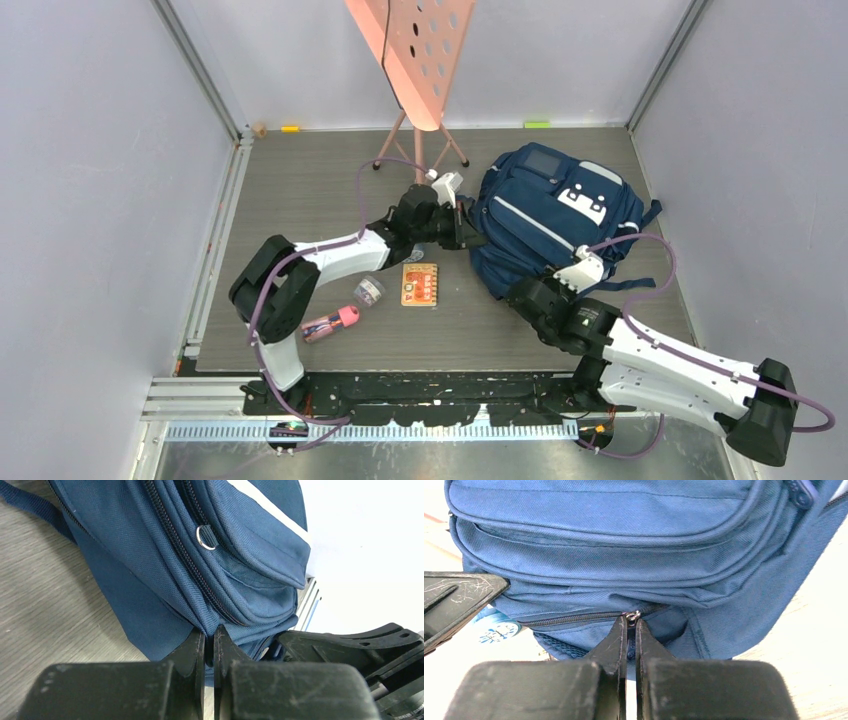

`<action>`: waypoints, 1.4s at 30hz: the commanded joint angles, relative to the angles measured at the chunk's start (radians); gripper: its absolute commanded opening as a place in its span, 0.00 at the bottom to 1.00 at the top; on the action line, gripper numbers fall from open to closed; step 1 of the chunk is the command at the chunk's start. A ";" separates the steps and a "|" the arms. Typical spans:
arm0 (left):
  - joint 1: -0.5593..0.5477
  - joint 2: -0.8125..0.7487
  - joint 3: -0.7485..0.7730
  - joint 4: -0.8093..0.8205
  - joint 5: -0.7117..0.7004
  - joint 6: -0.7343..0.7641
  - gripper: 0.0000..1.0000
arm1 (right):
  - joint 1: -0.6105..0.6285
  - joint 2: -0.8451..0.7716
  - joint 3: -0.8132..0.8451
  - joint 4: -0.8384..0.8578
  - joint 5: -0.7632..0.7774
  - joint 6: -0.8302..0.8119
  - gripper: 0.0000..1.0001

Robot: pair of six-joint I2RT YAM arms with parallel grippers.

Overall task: Pack the student bag
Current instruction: Zip the student bag at the center of the board.

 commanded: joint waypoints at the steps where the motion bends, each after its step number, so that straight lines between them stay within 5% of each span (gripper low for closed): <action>1: 0.085 -0.001 0.094 0.005 -0.093 0.137 0.00 | -0.009 -0.063 -0.025 -0.229 0.122 0.016 0.00; 15: 0.103 0.096 0.216 -0.093 -0.200 0.313 0.00 | -0.010 0.004 0.040 -0.225 0.114 -0.072 0.00; 17: 0.103 0.086 0.214 -0.101 -0.191 0.309 0.11 | -0.010 0.016 0.065 -0.212 0.116 -0.123 0.00; 21: 0.097 0.017 0.122 -0.033 -0.165 0.247 0.51 | -0.010 0.052 0.108 -0.176 0.104 -0.191 0.01; 24: 0.083 -0.063 0.042 -0.020 -0.169 0.204 0.64 | -0.010 0.080 0.125 -0.142 0.088 -0.230 0.00; 33: 0.001 -0.211 -0.220 0.067 -0.204 0.007 0.73 | -0.010 0.116 0.140 -0.091 0.052 -0.252 0.00; 42: -0.104 -0.061 -0.207 0.172 -0.159 -0.125 0.73 | -0.010 0.131 0.163 -0.100 0.036 -0.288 0.01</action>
